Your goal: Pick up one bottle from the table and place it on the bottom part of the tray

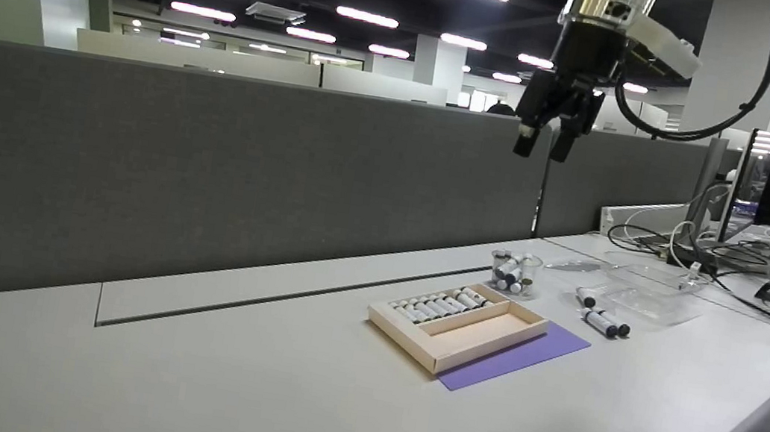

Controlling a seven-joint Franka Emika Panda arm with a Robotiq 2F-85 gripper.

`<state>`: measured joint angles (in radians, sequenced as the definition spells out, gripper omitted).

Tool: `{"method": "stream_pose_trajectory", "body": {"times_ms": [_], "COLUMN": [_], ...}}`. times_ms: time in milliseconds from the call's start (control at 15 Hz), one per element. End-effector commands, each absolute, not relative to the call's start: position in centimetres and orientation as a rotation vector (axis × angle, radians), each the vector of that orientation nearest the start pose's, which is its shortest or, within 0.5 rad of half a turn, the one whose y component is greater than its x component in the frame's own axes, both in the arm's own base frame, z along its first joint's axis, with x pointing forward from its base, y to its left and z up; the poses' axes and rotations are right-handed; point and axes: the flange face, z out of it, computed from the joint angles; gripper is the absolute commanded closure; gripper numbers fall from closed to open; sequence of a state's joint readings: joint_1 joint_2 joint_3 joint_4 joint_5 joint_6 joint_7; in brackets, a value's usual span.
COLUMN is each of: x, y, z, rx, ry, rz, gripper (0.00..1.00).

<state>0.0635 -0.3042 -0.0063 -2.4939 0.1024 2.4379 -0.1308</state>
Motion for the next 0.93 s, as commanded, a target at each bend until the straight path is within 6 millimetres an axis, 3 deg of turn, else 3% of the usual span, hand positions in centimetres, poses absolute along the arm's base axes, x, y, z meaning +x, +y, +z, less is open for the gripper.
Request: {"method": "stream_pose_trajectory", "body": {"times_ms": [0,200,333,400,533,867], "x": [48.9,52.0,54.2,51.1,51.9,51.7], "y": [-4.0,-10.3,-13.8,-11.4,-12.7,-11.4], "z": [40.0,37.0,35.5,36.6,35.1,36.2], "rx": [-3.075,-3.184,-3.267,-3.206,-3.217,-3.211], "ry": [-0.146,-0.139,0.032,-0.088,-0.072,-0.105], "rz": [-0.341,-0.305,-0.276,-0.295,-0.268,-0.294], "gripper": [0.00,0.00,0.00,0.00,0.00,0.00]}}
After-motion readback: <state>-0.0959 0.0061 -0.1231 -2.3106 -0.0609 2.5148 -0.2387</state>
